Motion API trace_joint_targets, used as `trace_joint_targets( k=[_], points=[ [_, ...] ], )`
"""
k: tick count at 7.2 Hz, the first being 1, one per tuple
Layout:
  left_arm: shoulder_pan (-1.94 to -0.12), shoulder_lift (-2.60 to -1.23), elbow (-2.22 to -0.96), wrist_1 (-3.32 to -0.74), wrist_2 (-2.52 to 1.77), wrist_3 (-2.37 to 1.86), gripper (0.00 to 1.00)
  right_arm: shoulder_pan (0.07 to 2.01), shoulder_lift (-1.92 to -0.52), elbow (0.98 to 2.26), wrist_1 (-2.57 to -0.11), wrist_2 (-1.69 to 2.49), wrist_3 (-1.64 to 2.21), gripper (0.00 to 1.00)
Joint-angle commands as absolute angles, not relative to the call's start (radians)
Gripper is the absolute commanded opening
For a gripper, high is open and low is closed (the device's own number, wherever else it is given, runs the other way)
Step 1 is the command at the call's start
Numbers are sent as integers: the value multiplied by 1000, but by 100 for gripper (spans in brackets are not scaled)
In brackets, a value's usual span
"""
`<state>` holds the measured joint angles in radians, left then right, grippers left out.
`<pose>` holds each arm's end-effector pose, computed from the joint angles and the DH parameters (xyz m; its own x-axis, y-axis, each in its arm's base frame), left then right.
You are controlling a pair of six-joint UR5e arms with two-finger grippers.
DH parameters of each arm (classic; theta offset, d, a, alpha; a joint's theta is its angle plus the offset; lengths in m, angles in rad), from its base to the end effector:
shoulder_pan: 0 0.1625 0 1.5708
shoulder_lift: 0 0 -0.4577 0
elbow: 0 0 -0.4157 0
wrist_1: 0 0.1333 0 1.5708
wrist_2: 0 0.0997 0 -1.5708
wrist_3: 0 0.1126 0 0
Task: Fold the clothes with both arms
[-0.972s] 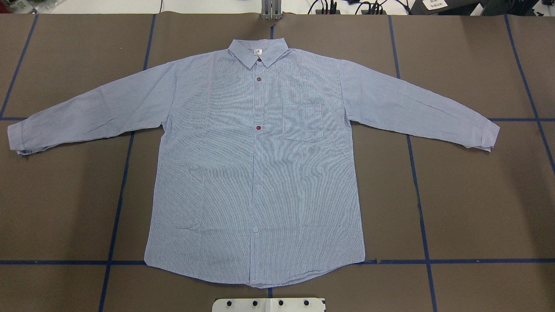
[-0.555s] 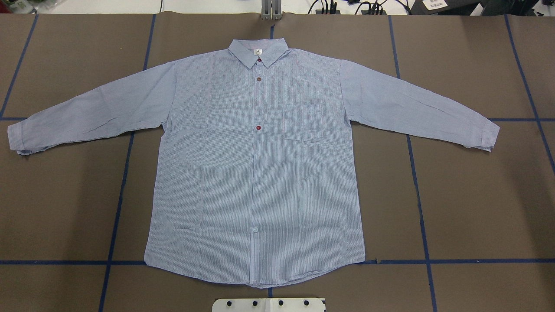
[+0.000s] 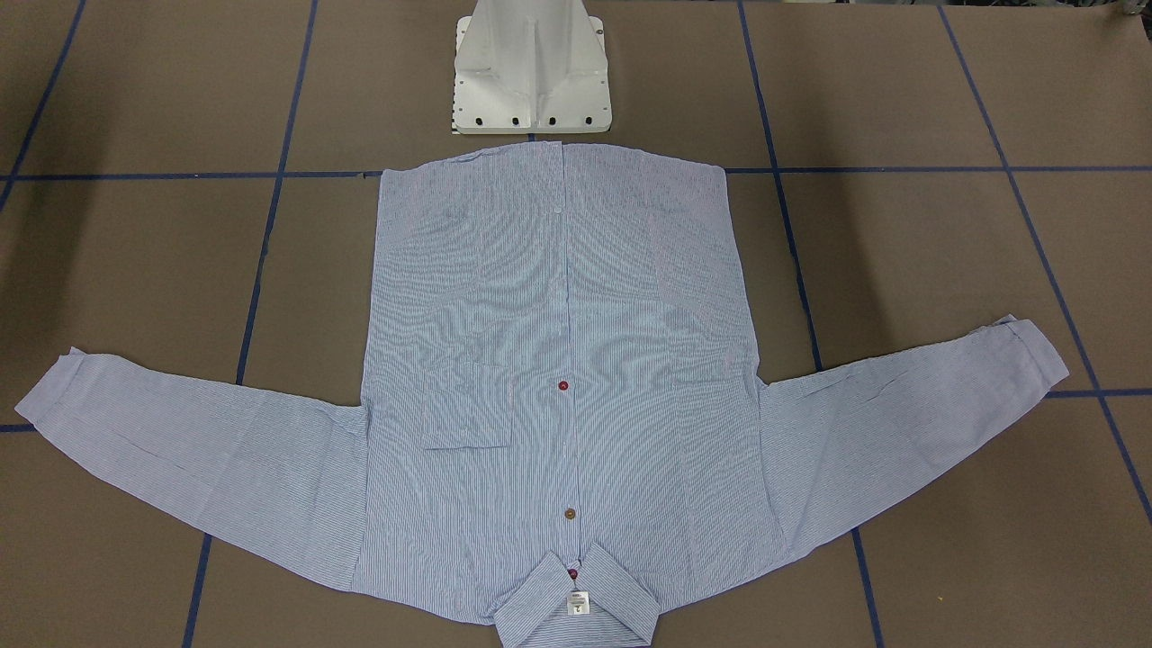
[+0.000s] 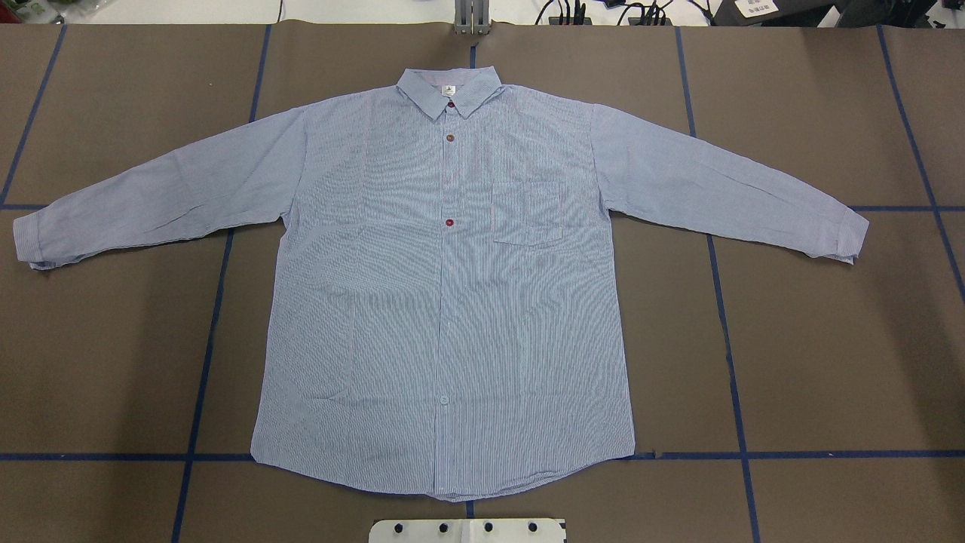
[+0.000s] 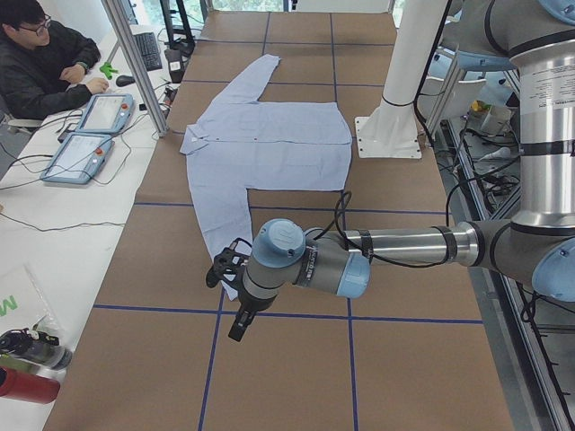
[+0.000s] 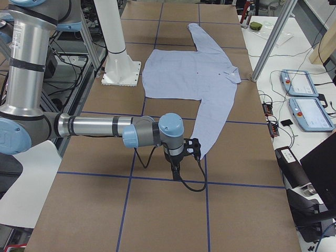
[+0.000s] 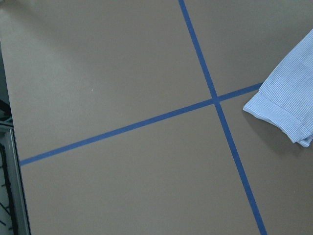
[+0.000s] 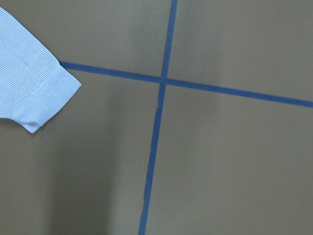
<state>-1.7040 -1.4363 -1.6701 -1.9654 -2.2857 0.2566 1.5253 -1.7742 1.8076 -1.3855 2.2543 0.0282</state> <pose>-0.1224 -0.4652 0.6752 0.7851 0.3595 -0.5043 -0.0775 0.8649 0.4959 0.0422 -0.4417 0.6605 0.7693 -0.1446 0.6223 0.0227 0.9796 0.1995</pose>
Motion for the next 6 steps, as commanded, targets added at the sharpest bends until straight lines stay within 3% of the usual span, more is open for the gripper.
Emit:
trace_joint_targets(
  k=[1, 4, 6],
  points=[
    [-1704, -1448, -1666, -2241, -2286, 255, 100, 1526, -1753, 1799, -1229, 2256, 37, 100],
    [-1703, -1485, -1652, -2302, -2293, 255, 100, 1500, -1726, 1792, -1074, 2254, 196, 100],
    [-1703, -1486, -1652, -2303, -2293, 256, 100, 1377, -1718, 1764, -978, 2249, 430, 100]
  ],
)
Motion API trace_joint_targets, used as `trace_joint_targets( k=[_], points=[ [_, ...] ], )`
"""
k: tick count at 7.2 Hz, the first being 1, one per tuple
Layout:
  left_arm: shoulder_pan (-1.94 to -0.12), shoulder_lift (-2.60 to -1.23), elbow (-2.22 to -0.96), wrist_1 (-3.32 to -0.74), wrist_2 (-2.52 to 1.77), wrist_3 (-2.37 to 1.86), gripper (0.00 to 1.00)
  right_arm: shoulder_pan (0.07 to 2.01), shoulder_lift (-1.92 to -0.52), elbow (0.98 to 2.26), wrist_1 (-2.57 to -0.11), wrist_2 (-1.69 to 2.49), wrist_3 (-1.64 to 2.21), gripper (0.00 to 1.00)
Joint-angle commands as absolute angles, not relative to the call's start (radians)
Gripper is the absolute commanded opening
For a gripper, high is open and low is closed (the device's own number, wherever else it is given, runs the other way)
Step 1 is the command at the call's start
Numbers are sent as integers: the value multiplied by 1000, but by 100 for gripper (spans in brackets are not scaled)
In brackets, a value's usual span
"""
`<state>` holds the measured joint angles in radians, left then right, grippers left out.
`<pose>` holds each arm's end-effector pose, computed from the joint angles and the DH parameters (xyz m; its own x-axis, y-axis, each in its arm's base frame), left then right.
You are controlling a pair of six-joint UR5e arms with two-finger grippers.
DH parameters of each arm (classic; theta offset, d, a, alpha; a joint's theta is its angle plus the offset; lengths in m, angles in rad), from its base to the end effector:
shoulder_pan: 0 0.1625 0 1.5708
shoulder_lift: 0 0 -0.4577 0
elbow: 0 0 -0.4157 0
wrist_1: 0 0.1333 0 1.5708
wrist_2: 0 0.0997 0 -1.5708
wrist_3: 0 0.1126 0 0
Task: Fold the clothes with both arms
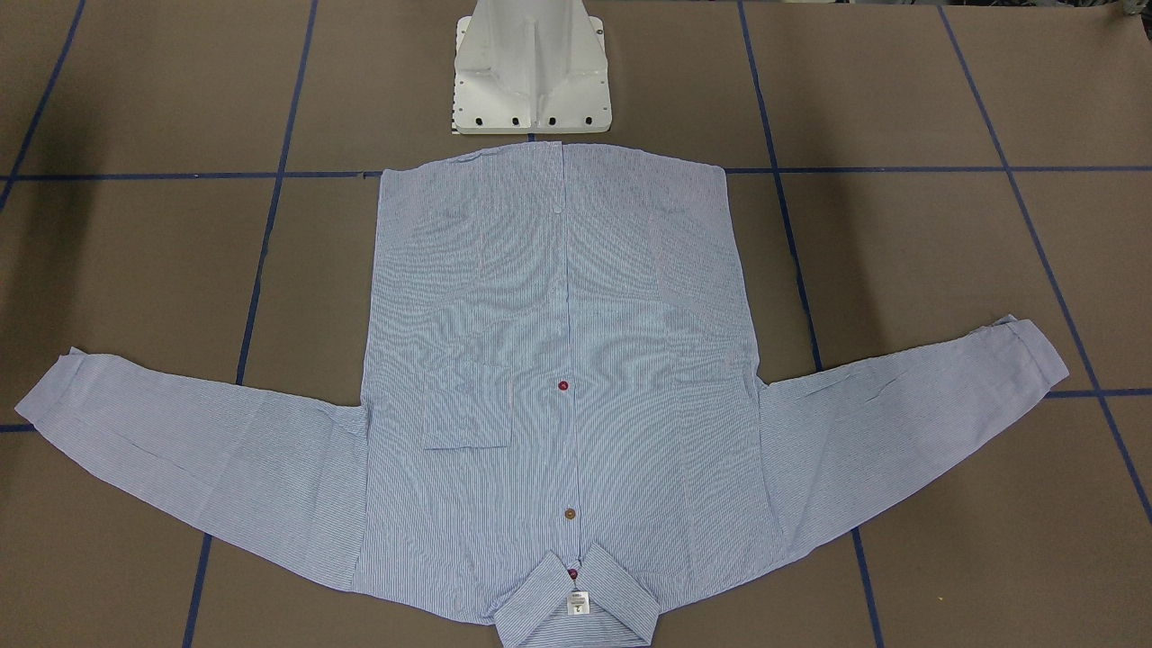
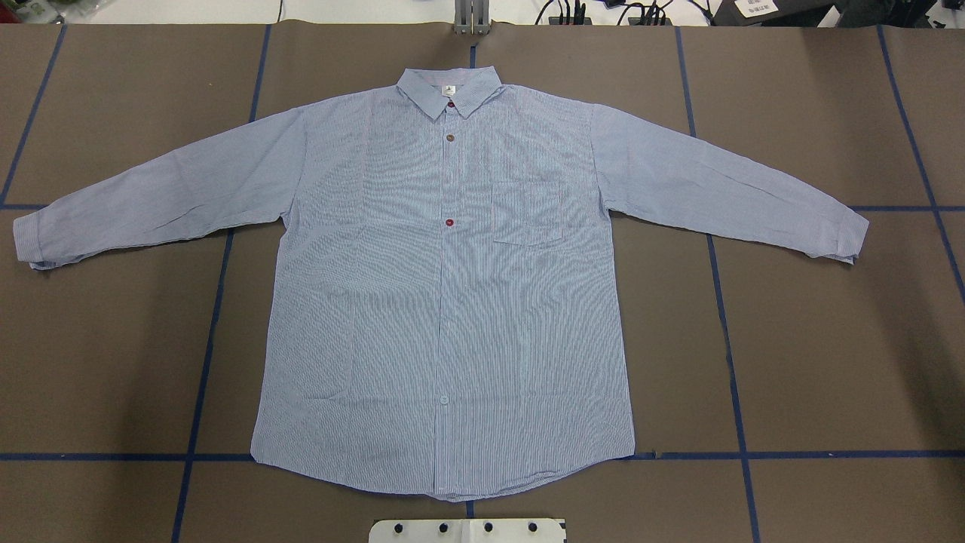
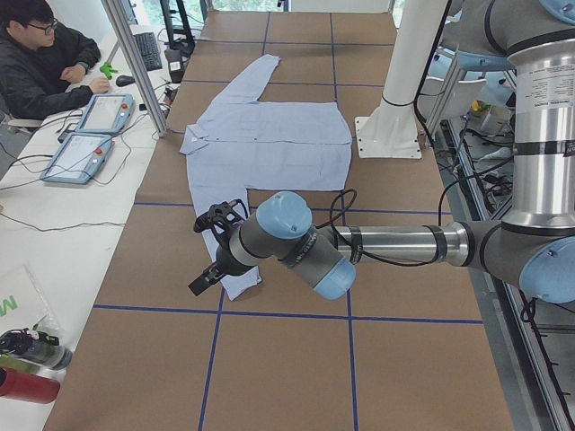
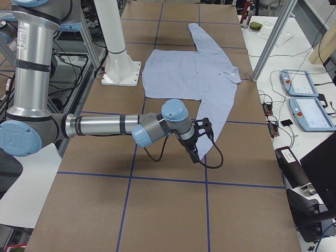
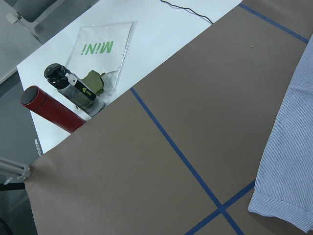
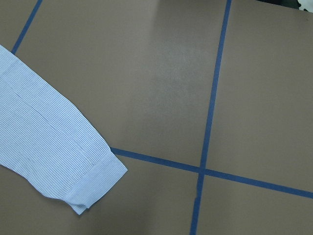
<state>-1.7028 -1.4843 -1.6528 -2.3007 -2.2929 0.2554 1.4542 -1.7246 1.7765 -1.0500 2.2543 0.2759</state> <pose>-0.1251 -0.4947 0.6174 0.8005 0.5124 -0.3109 -0.1072 0.6328 0.7669 0.0064 -0.4801 0.6126 0.7293 -0.1864 0.6583 -0.1049 0.9203 0.3768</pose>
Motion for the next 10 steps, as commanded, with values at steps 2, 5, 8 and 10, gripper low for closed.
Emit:
trace_joint_targets(
  k=[2, 5, 8, 10],
  points=[
    [-1703, -1485, -1649, -2303, -2295, 259, 100, 1196, -1717, 1686, -754, 2093, 714, 100],
    [-1703, -1483, -1649, -2304, -2295, 261, 100, 984, -1652, 1427, -391, 1859, 1028, 100],
    [-1703, -1482, -1649, -2304, -2296, 261, 100, 882, -1658, 1425, -367, 1724, 1121, 98],
    [-1703, -1477, -1649, -2304, -2309, 262, 100, 856, -1667, 1425, -367, 1686, 1121, 92]
  ],
)
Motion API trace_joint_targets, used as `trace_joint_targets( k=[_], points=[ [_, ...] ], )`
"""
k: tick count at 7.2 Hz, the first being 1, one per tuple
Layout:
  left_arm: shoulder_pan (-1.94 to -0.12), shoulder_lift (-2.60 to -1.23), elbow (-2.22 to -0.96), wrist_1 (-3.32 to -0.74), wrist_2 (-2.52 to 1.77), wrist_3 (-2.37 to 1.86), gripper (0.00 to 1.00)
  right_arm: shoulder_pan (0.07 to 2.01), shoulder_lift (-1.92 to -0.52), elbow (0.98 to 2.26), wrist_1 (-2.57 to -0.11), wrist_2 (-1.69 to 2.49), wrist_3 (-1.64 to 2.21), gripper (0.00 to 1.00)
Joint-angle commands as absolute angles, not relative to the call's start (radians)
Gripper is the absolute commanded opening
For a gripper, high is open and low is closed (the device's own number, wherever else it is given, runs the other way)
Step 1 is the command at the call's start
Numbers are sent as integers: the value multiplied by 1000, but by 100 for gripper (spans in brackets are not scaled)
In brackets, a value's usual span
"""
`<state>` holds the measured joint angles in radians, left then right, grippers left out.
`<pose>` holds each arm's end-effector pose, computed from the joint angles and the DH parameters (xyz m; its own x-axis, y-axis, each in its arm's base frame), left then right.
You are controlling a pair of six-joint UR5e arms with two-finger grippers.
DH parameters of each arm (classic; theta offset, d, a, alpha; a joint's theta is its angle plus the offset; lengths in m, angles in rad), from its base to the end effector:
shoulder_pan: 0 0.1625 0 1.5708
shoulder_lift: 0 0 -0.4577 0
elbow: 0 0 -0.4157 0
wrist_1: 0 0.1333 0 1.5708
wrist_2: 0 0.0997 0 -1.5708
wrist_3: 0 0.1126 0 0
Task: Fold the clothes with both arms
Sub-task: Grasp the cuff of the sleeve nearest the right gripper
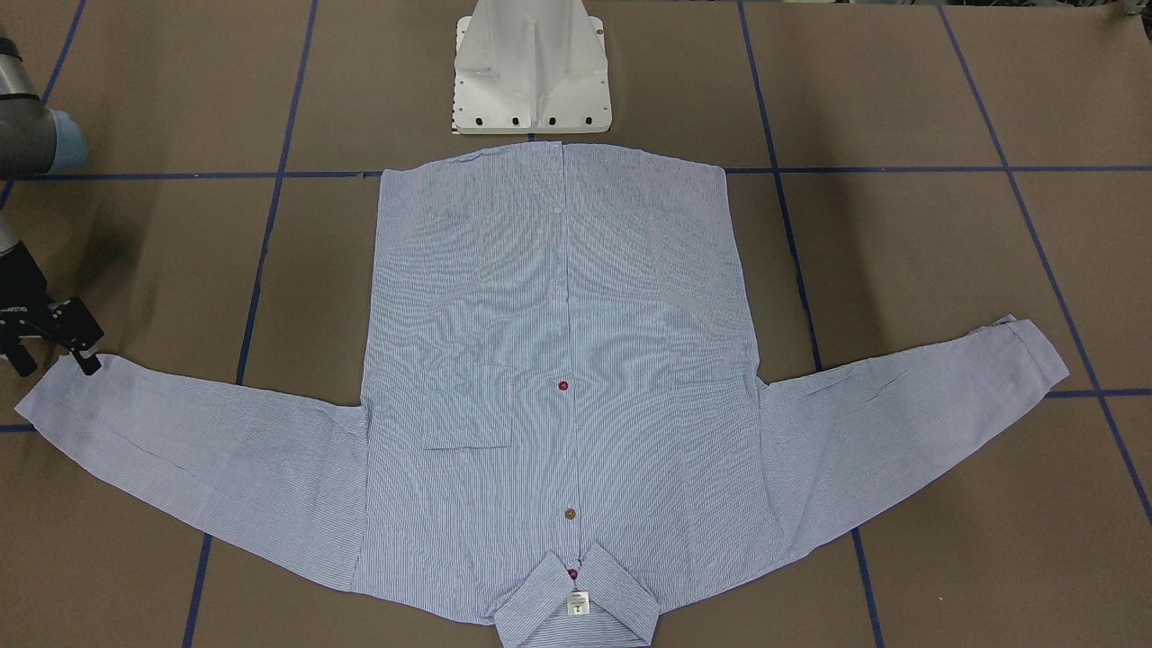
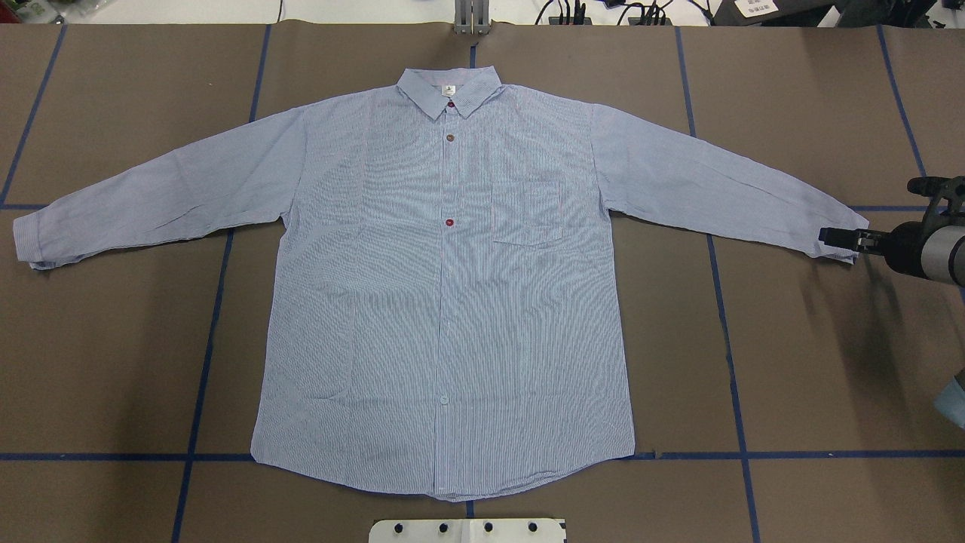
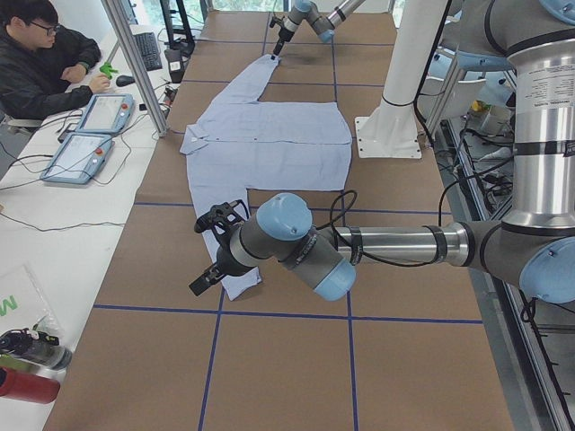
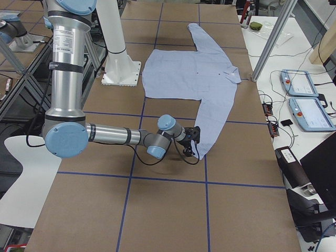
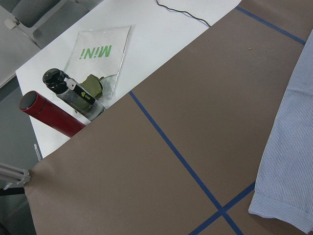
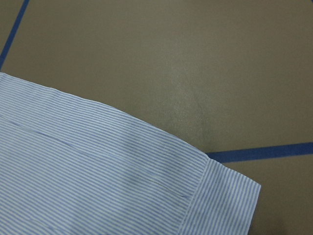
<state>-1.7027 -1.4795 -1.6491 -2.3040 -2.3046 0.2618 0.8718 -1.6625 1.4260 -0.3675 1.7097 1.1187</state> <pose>-0.1237 -0.4920 0.6208 0.7928 0.5215 -0.3155 -0.1101 0.6317 0.7674 -0.2385 -0.4666 0.6969 0.6279 0.0746 0.7747 -0.4563 0.8416 0.2888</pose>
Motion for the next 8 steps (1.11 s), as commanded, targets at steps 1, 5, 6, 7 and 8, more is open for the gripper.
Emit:
trace_joint_targets(
  k=[1, 5, 6, 7, 8],
  points=[
    [-1703, -1476, -1648, -2304, -2309, 262, 100, 854, -1669, 1427, -367, 1683, 1121, 78],
    [-1703, -1471, -1648, -2304, -2309, 262, 100, 853, -1669, 1434, -367, 1684, 1121, 0],
    [-1703, -1471, -1647, -2304, -2310, 262, 100, 854, -1669, 1437, -367, 1684, 1121, 0],
    [-1703, -1471, -1647, -2304, -2309, 262, 100, 856, -1670, 1468, -368, 1689, 1121, 0],
    [-1703, -1471, -1649, -2304, -2310, 262, 100, 859, -1672, 1509, -382, 1697, 1120, 0]
  ],
)
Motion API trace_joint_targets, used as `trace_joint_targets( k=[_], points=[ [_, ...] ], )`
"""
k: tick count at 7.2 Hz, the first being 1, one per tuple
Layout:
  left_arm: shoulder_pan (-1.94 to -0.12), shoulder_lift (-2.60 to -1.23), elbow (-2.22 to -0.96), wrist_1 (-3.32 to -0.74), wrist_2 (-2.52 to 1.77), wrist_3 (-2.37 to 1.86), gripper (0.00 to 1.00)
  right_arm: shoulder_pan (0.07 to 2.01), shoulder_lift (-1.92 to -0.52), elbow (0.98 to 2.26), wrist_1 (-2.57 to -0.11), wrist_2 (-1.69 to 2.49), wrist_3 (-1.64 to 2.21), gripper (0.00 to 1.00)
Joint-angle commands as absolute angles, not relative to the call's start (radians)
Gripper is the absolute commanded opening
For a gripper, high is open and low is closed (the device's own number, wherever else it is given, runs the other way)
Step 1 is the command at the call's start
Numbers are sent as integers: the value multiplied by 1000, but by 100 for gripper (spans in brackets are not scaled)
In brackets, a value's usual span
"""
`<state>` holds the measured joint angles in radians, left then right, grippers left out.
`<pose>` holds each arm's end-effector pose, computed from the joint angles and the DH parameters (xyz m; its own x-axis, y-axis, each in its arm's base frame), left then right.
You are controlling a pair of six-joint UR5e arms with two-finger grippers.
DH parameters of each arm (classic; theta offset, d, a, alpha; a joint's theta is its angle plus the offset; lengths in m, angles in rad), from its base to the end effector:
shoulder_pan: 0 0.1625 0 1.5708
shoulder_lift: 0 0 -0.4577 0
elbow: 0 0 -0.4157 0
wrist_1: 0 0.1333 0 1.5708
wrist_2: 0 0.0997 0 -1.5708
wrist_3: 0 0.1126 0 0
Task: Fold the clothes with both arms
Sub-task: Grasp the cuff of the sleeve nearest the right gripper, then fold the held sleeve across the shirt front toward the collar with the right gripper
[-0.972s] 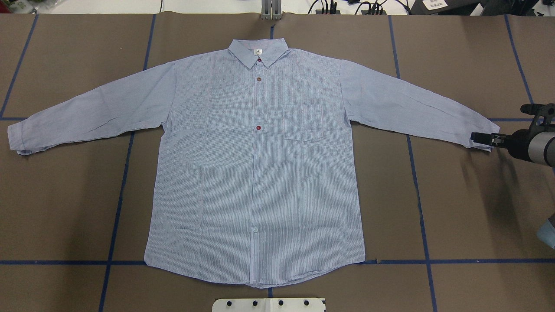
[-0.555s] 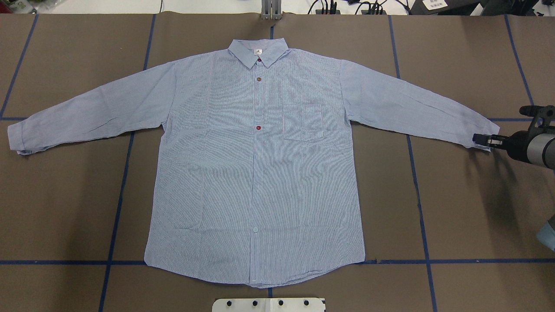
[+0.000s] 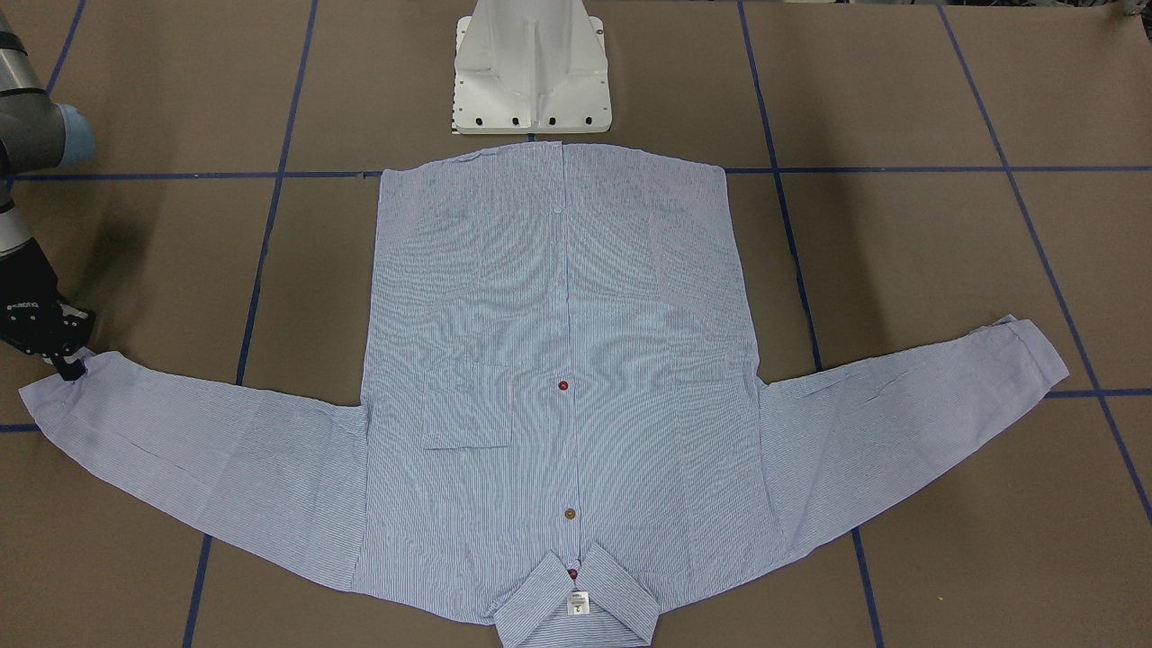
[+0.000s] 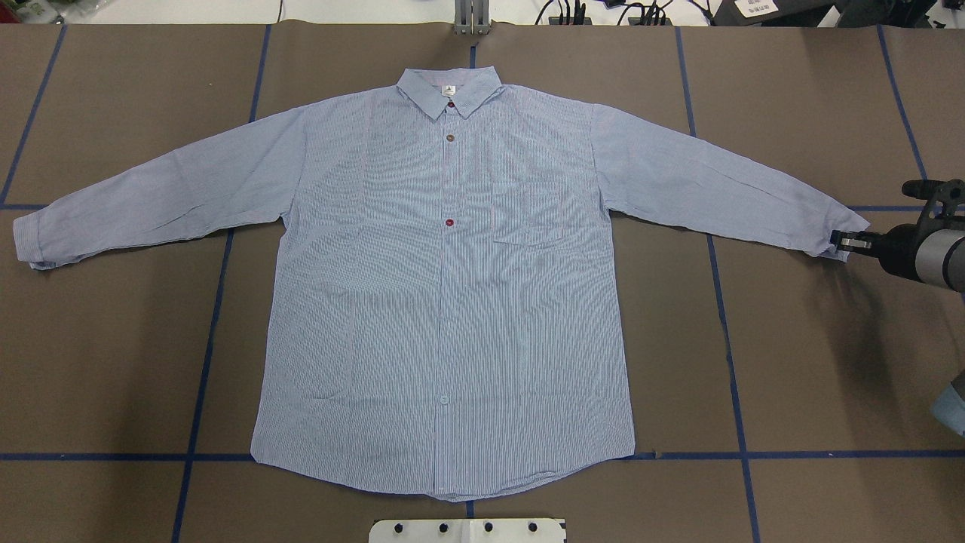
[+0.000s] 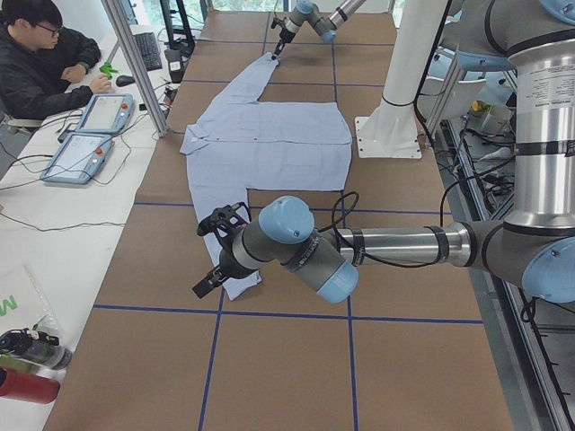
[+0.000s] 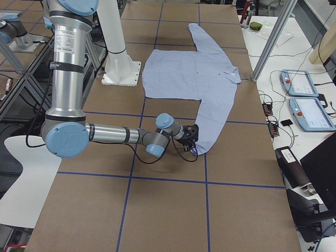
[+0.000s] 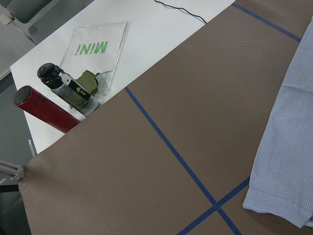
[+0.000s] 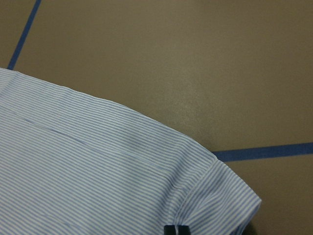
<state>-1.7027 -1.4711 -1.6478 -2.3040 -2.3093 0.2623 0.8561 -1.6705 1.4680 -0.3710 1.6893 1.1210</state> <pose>-0.1228 -0.4880 0.6255 0.7896 0.5213 -0.3237 -0.1088 0.6381 0.7622 -0.2434 -0.4636 0.6784 0.6180 0.0535 0.7843 -0.4622 0.8318 0.3075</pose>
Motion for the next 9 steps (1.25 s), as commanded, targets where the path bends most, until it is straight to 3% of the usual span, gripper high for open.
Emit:
trace_joint_targets(
  k=[1, 3, 4, 6, 9],
  points=[
    [-1703, -1471, -1648, -2304, -2310, 262, 100, 862, -1671, 1561, -421, 1715, 1118, 0],
    [-1703, -1471, -1649, -2304, -2312, 262, 100, 891, -1611, 1771, -759, 1733, 1120, 0],
    [-1703, -1471, -1648, -2304, -2312, 262, 100, 890, -1486, 1814, -939, 1730, 1121, 0],
    [-1703, -1470, -1647, -2304, -2312, 261, 100, 853, -1183, 1801, -1244, 1721, 1124, 0],
    [-1703, -1471, -1647, -2304, -2312, 259, 100, 685, -888, 1660, -1304, 1487, 1256, 0]
  ],
)
